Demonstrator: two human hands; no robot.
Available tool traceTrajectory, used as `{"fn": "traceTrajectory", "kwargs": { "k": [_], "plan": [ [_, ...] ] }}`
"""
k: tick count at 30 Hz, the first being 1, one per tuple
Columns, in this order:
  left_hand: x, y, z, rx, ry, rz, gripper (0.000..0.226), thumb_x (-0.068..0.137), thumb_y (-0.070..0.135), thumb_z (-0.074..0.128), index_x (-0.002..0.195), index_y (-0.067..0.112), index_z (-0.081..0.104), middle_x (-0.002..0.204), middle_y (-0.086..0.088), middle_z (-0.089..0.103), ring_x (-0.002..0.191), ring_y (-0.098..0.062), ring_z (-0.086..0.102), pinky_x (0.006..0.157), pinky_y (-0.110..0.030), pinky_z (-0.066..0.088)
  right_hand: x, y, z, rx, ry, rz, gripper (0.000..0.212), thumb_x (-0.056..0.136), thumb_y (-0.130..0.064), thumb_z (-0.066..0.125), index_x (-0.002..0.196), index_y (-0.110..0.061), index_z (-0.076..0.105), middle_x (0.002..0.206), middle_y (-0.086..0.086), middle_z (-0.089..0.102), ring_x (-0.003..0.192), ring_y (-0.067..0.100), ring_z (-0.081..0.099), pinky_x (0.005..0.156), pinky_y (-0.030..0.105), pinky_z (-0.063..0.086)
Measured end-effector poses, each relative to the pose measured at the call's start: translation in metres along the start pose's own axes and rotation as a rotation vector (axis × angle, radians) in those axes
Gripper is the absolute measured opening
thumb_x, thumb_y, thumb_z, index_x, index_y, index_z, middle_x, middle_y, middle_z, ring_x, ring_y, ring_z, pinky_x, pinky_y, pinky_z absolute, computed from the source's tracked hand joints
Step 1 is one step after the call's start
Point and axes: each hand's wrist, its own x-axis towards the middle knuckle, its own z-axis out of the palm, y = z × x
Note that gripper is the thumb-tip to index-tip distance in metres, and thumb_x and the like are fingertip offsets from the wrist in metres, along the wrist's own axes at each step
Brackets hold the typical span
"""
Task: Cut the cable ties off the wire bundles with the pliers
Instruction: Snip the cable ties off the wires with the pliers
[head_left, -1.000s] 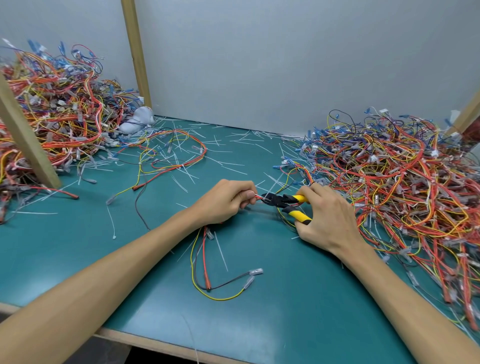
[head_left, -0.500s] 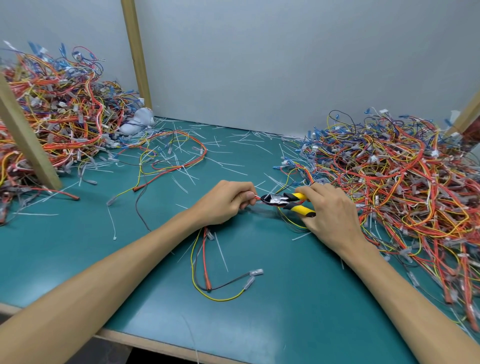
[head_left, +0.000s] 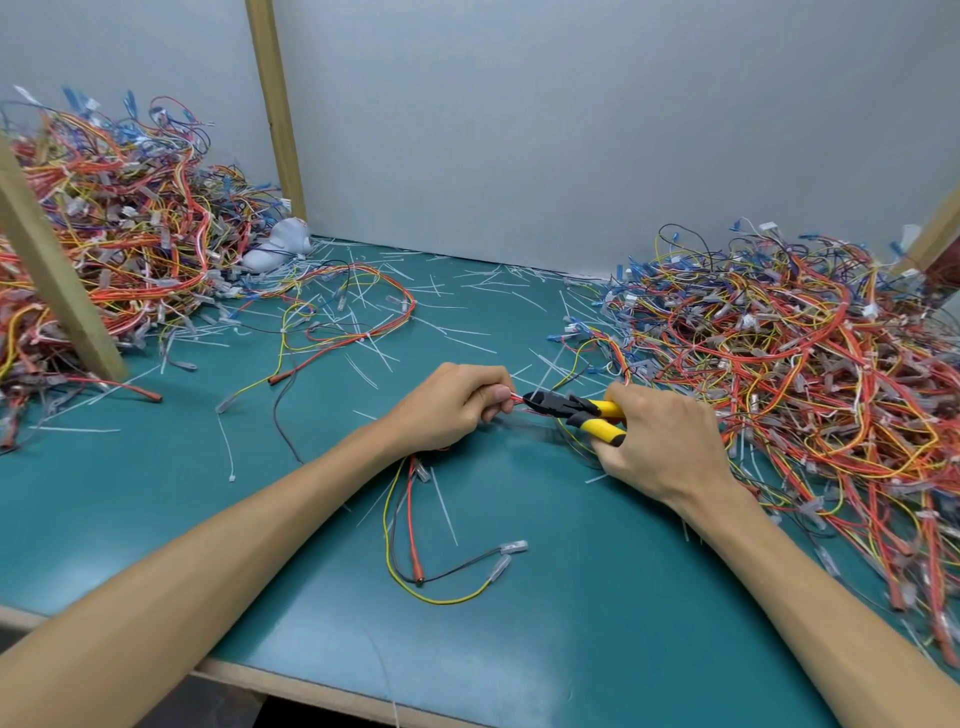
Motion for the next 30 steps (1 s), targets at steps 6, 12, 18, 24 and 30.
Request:
{"fn": "traceTrajectory", "kwargs": {
  "k": [6,12,18,24,30],
  "plan": [
    [-0.0002,0.0006,-0.0006,0.01,-0.008,0.0,0.024,0.099,0.01,0.046,0.081,0.015,0.061,0.06,0.005,0.055,0.056,-0.007,0.048,0.059,-0.014,0.037,-0.0002,0.0008,0.0002,0.01,-0.049,0.04,0.035,0.079,-0.052,0.06,0.069,-0.02,0.05,0.062,-0.004,0.056,0.059,0.026,0.052,0.052,0.029,0.032],
    [-0.0008,0.0003,-0.0007,0.013,-0.011,-0.005,0.023,0.1,0.01,0.046,0.082,0.014,0.061,0.059,0.005,0.055,0.055,-0.007,0.047,0.058,-0.014,0.036,0.0004,0.0002,-0.0001,0.026,-0.078,0.061,0.035,0.08,-0.053,0.059,0.07,-0.021,0.051,0.063,-0.005,0.057,0.061,0.026,0.053,0.053,0.029,0.034],
    [-0.0005,0.0006,-0.0011,0.018,-0.015,-0.007,0.023,0.1,0.01,0.046,0.082,0.013,0.061,0.059,0.004,0.055,0.055,-0.007,0.046,0.058,-0.014,0.035,0.0003,0.0006,-0.0002,0.044,-0.087,0.071,0.032,0.079,-0.051,0.06,0.071,-0.02,0.052,0.064,-0.005,0.057,0.064,0.027,0.054,0.054,0.029,0.035],
    [-0.0003,0.0005,-0.0013,0.019,-0.021,0.0,0.024,0.1,0.011,0.046,0.082,0.014,0.061,0.06,0.001,0.057,0.054,-0.007,0.047,0.057,-0.013,0.034,0.0005,0.0035,0.0024,0.068,-0.086,0.071,0.034,0.076,-0.053,0.054,0.069,-0.02,0.052,0.062,-0.005,0.058,0.063,0.028,0.055,0.055,0.03,0.04],
    [0.0005,-0.0019,-0.0012,0.008,-0.003,0.012,0.024,0.1,0.01,0.046,0.082,0.015,0.061,0.059,0.006,0.054,0.055,-0.007,0.047,0.058,-0.013,0.036,0.0008,0.0054,0.0028,0.106,-0.102,0.105,0.031,0.075,-0.05,0.06,0.068,-0.021,0.054,0.058,-0.005,0.056,0.062,0.028,0.055,0.056,0.031,0.044]
  ]
}}
